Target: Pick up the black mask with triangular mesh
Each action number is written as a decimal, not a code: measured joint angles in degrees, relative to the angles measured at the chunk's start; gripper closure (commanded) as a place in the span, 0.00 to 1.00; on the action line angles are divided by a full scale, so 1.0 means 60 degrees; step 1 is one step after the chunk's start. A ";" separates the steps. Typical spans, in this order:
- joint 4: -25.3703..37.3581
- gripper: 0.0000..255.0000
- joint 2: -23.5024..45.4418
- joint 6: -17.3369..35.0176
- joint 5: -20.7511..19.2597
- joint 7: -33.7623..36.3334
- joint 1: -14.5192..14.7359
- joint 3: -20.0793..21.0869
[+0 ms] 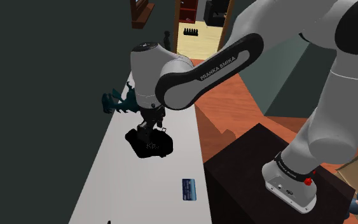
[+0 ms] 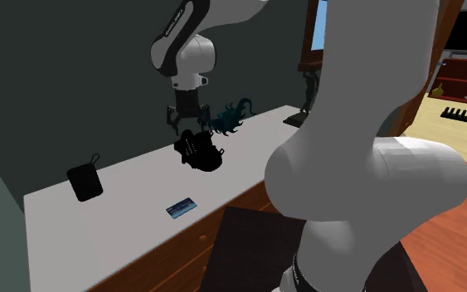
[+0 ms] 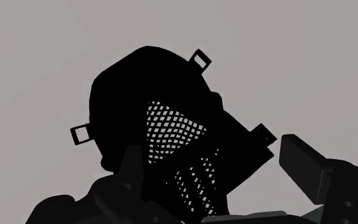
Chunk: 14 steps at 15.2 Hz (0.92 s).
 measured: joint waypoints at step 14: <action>0.1217 1.00 0.2137 0.0696 -0.1271 0.0835 0.1029 -0.0407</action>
